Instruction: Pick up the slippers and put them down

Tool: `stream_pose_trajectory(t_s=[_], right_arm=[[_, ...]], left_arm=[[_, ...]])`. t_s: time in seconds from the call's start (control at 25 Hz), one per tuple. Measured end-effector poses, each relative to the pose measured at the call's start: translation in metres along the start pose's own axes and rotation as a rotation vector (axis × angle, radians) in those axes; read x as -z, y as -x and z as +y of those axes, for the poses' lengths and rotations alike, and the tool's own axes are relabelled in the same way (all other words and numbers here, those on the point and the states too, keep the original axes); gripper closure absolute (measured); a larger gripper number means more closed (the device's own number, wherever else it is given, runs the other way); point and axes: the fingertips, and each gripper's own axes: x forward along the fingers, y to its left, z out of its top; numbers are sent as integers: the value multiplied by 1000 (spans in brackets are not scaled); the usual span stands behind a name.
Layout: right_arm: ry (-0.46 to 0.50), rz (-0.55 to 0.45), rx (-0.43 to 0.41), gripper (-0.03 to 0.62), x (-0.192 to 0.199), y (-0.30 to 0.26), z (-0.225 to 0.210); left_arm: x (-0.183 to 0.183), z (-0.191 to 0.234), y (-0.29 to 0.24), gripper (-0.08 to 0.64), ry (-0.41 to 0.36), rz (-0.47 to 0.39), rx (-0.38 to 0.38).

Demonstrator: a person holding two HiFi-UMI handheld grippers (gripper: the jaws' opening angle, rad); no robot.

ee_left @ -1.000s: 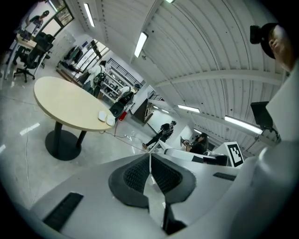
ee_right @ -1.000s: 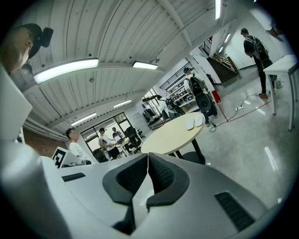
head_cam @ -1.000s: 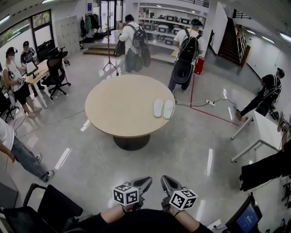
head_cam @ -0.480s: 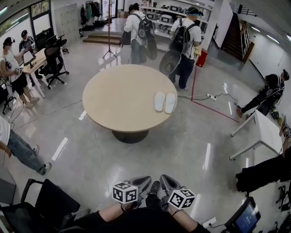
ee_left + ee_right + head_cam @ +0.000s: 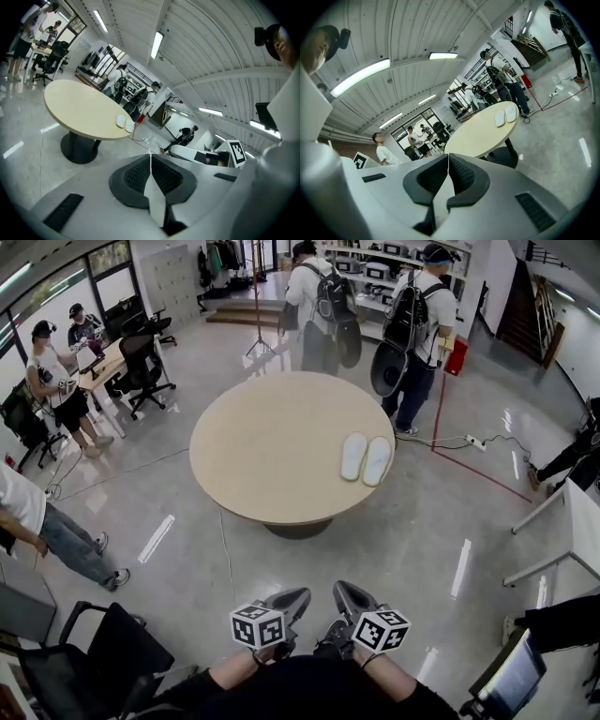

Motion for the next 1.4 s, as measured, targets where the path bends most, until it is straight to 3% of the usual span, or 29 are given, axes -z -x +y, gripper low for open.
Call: stream_pose_trajectory(t_s=[0.2, 0.44, 0.6, 0.96, 1.4], right_arm=[[-12, 1, -47, 575, -55, -15, -46], [-40, -15, -75, 575, -100, -14, -81], [-80, -54, -61, 575, -120, -6, -106], [-116, -135, 22, 575, -149, 13, -163], [-132, -169, 162, 575, -188, -33, -217]], left_arm=[[-32, -24, -67, 535, -74, 13, -6], [-60, -33, -106, 535, -47, -5, -58], [-72, -43, -130, 535, -70, 2, -64], [-73, -65, -195, 535, -118, 80, 23], [-114, -34, -266, 535, -109, 146, 137]])
